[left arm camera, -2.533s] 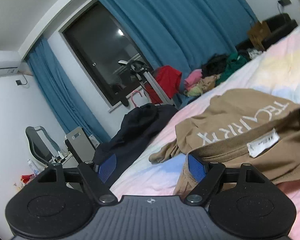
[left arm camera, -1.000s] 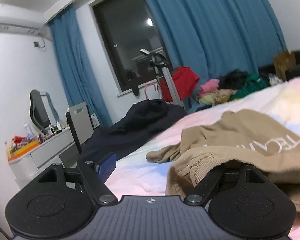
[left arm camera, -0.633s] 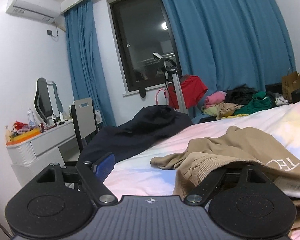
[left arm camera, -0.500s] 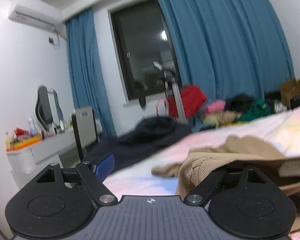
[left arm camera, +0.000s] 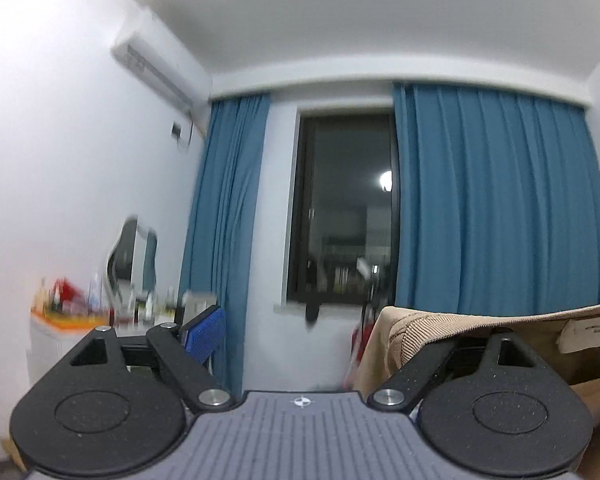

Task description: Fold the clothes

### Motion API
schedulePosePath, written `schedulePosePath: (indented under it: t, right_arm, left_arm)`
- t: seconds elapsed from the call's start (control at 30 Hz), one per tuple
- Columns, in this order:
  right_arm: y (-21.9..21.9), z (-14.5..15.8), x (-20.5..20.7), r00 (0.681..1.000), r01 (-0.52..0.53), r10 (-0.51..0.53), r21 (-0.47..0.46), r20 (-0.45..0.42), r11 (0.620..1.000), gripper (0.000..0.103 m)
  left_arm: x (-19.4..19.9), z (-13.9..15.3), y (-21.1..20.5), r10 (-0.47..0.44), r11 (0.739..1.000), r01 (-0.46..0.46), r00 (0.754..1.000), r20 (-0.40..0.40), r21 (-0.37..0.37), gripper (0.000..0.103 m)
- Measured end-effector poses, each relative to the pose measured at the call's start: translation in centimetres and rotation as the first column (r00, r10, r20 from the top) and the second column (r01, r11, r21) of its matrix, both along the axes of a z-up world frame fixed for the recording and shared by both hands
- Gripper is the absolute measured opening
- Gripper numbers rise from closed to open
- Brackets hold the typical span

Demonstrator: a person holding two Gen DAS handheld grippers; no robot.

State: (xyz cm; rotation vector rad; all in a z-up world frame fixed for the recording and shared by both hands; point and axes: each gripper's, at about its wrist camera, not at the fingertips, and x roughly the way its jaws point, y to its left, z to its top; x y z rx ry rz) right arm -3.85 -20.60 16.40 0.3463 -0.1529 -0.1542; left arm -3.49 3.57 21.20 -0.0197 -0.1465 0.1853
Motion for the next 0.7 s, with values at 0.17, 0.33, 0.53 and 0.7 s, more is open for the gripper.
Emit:
schedulePosePath:
  t: [0.17,0.33,0.53,0.7]
  right_arm:
    - [-0.3,8.8,-3.9,0.995,-0.034,0.039,-0.053,0.095,0.998,0.064]
    - [-0.8,16.3,-7.1,0.992,-0.04,0.051,-0.097,0.116,0.994,0.082]
    - [-0.7,20.6,-10.3,0.986,0.024,0.009,-0.196,0.169,0.98,0.084]
    - [-2.4,20.0,-9.2,0.996,-0.024,0.043,-0.218,0.081,0.976,0.087]
  left_arm:
    - [-3.1,10.2,0.3,-0.022,1.0,0.021,0.997,0.071,0.012,0.092]
    - [-6.2,19.1,0.8,-0.041,0.999,0.042,0.999,0.03,-0.032,0.093]
    - [-8.1,25.1,1.3,-0.111,0.992,0.107,0.992,-0.058,-0.068,0.094]
    - [-5.5,24.7,1.6,-0.158,0.986,0.149,0.977,-0.141,-0.072,0.097]
